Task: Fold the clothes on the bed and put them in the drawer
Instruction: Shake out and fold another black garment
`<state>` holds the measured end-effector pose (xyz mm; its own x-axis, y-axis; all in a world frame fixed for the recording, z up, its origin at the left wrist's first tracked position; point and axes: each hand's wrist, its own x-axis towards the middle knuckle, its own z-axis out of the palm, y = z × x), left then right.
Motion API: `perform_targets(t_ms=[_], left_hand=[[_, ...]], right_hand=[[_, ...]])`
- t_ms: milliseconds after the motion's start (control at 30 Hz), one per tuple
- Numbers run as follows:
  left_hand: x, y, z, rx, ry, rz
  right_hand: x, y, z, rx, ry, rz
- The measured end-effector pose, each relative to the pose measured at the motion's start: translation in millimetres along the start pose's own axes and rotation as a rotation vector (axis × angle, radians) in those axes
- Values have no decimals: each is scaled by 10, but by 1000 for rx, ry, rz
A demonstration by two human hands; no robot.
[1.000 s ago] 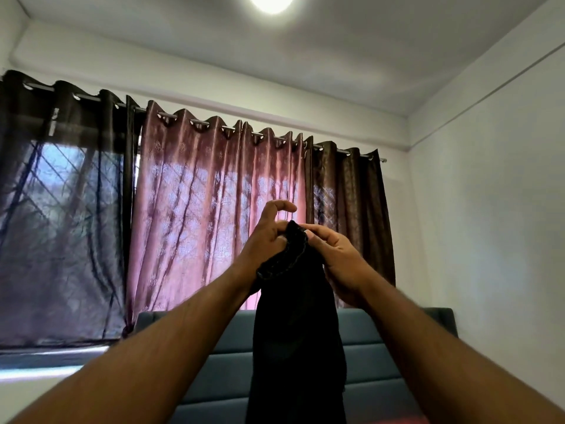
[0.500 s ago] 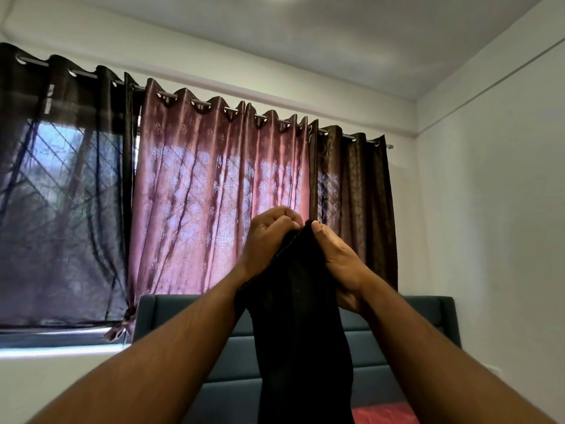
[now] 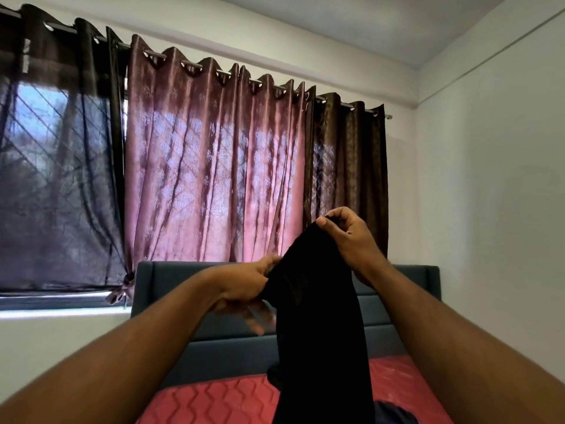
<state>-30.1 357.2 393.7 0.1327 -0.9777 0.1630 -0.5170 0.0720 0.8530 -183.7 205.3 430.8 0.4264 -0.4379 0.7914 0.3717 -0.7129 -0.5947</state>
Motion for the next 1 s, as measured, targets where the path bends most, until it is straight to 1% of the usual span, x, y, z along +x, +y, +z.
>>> perform_targets(t_ms=[33, 67, 133, 167, 200, 267, 333, 367, 400, 467, 500, 533, 567, 633, 700, 767, 800, 867, 900, 933, 967, 1000], left_hand=[[-15, -57, 8, -94, 16, 66], [-25, -73, -10, -152, 68, 151], [-30, -52, -89, -121, 165, 302], [-46, -23, -128, -47, 179, 333], [-74, 29, -169, 61, 169, 319], [-160, 173, -230, 323, 158, 225], [-242, 336, -293, 504, 220, 176], [-281, 424, -334, 519, 249, 200], [-326, 485, -347, 483, 258, 252], [-400, 603, -389, 322, 246, 372], [-449, 658, -399, 252, 228, 397], [-499, 712, -414, 226, 210, 392], [-557, 777, -431, 255, 196, 368], [-638, 885, -499, 449, 194, 282], [-726, 1010, -553, 665, 259, 231], [-847, 1216, -538, 764, 328, 241], [-926, 1342, -506, 795, 336, 245], [-1029, 1498, -386, 843, 278, 216], [-1061, 1547, -324, 881, 226, 169], [-1085, 1544, -241, 927, 167, 85], [-1110, 1509, -146, 983, 112, -5], [-1129, 1445, -85, 1008, 75, -60]], right_hand=[[-15, 25, -59, -45, -5, 8], [-29, 44, -114, -86, -2, 12], [-67, 34, -201, -122, 14, 19], [-88, 8, -226, -125, 19, 23], [-99, -24, -252, -129, 24, 18], [-129, -101, -295, -137, 27, -5], [-180, -181, -356, -142, 25, -32], [-185, -224, -385, -145, 29, -43], [-215, -258, -421, -145, 38, -50], [-215, -349, -501, -126, 74, -73], [-209, -410, -537, -115, 82, -77], [-203, -488, -566, -120, 79, -73], [-205, -580, -586, -141, 65, -69], [-210, -728, -588, -216, 28, -70], [-200, -870, -567, -260, 18, -87], [-173, -1054, -591, -274, 33, -118], [-150, -1154, -617, -288, 51, -156], [-152, -1249, -666, -298, 98, -268], [-178, -1241, -673, -305, 117, -313], [-237, -1165, -654, -340, 101, -299], [-326, -1057, -618, -385, 54, -220], [-416, -949, -567, -401, 0, -129]])
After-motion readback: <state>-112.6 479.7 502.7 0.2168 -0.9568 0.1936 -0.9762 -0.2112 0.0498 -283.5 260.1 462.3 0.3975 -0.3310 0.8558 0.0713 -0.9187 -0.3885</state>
